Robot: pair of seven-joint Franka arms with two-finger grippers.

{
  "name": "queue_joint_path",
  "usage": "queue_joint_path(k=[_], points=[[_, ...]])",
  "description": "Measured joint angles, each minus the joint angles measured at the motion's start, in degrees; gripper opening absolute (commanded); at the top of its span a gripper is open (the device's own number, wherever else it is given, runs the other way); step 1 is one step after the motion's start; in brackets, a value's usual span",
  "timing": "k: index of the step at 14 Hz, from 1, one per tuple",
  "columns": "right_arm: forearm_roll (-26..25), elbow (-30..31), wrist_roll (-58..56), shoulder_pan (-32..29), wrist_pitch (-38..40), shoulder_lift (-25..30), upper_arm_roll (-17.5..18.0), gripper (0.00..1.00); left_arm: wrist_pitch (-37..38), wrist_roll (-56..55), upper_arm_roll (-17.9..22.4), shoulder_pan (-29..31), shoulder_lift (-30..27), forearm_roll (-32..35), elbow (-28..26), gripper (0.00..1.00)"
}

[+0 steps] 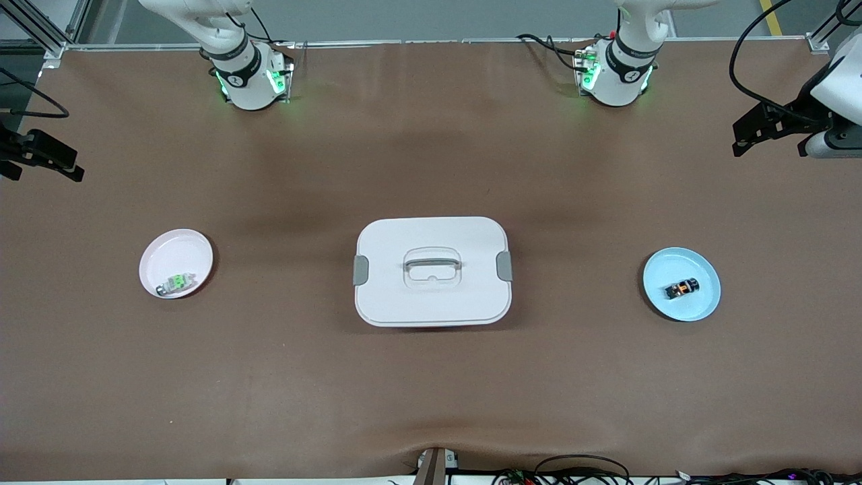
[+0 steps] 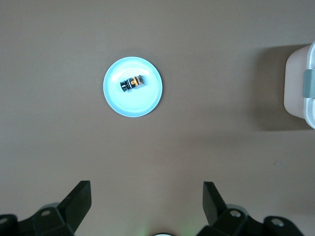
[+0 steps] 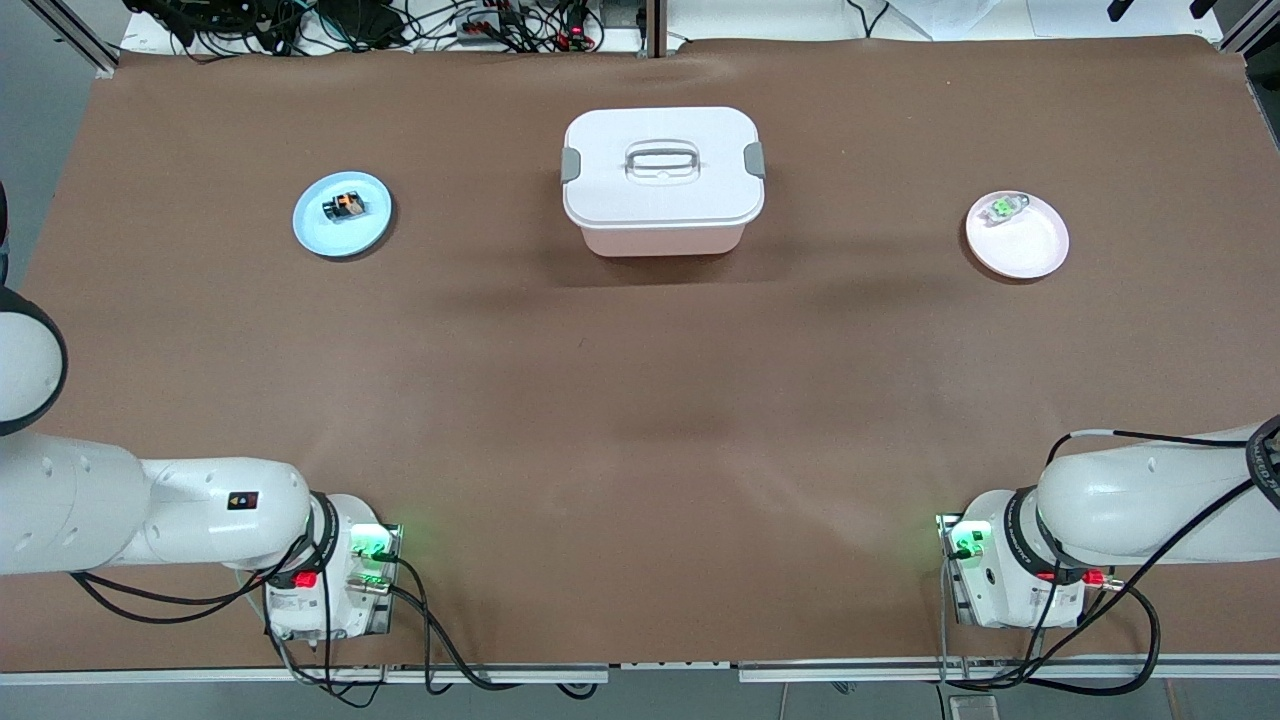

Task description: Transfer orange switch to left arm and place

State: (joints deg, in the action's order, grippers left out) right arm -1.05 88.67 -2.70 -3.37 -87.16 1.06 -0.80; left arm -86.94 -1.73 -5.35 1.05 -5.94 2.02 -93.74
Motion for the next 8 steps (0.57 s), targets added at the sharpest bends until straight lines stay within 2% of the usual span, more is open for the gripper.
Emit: queue_joint_path(k=[8], points=[[0.0,0.0,0.0,0.0,0.0,0.0,0.0,1.0,0.6,-0.1,0.0,1.1,0.1,0.0,0.9,1.0]])
